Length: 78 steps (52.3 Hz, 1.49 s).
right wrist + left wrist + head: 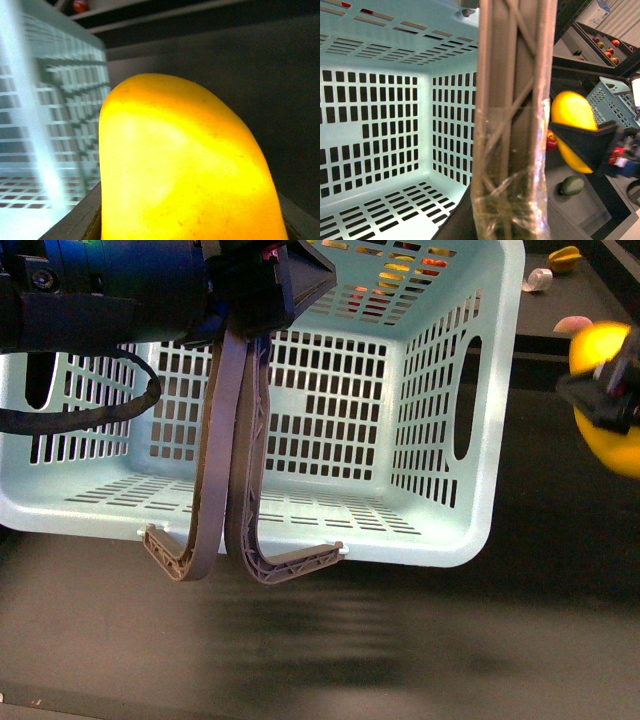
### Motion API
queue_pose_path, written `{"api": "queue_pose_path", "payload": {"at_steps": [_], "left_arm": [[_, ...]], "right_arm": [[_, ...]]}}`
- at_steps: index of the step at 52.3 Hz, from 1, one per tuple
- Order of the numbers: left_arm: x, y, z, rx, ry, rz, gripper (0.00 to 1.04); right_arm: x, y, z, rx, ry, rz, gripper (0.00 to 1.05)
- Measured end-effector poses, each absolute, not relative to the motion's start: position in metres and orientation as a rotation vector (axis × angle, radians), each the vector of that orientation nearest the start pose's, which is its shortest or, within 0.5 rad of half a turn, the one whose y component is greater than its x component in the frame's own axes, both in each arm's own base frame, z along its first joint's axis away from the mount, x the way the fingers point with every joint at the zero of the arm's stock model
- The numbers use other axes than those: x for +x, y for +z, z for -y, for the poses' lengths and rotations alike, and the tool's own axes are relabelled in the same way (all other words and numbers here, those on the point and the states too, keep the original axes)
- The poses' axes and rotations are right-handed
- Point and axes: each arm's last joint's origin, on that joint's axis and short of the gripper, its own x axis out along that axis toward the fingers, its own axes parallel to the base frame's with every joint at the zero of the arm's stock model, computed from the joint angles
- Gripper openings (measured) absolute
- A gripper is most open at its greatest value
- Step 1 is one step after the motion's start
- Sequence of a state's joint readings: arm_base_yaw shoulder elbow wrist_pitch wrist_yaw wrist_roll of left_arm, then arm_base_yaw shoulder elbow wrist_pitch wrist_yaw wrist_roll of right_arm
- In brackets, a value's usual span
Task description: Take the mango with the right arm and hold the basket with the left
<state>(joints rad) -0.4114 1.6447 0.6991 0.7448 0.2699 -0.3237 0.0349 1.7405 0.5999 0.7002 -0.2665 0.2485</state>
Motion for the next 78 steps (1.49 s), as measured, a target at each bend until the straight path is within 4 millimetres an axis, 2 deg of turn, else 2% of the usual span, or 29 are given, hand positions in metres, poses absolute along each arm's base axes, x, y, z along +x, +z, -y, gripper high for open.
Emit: {"api": "queue_pose_path", "payload": {"at_steps": [5, 9, 23, 33, 50, 59, 66, 71, 78], "left_arm": [[0.295, 0.184, 0.137, -0.295, -0.640, -0.312, 0.09], [0.295, 0.184, 0.137, -0.296, -0.639, -0.312, 0.09], [0.295, 0.184, 0.137, -0.295, -0.640, -0.312, 0.09], [0.295, 0.184, 0.137, -0.294, -0.640, -0.312, 0.09], [0.295, 0.184, 0.137, -0.294, -0.639, -0.312, 0.09], [0.295, 0.184, 0.137, -0.294, -0.639, -0.312, 0.09], [0.295, 0.184, 0.137, -0.295, -0.643, -0.313, 0.09], [0.294, 0.181, 0.137, -0.294, -0.639, -0.328, 0.09], [0.294, 0.181, 0.136, -0.293, -0.629, -0.327, 0.09]], "right_arm": [[0.300, 0.155, -0.040, 0.270, 0.309, -0.420, 0.59], [0.297, 0.166, -0.058, 0.256, 0.352, -0.406, 0.59], [0.308, 0.171, -0.108, 0.219, 0.418, -0.426, 0.59], [0.321, 0.163, -0.133, 0.199, 0.436, -0.456, 0.59], [0.339, 0.140, -0.145, 0.188, 0.378, -0.499, 0.59], [0.345, 0.134, -0.146, 0.186, 0.343, -0.483, 0.82], [0.346, 0.138, -0.146, 0.211, 0.326, -0.437, 0.98], [0.345, 0.149, -0.145, 0.229, 0.313, -0.380, 0.96], [0.331, 0.169, -0.137, 0.244, 0.300, -0.315, 0.97]]}}
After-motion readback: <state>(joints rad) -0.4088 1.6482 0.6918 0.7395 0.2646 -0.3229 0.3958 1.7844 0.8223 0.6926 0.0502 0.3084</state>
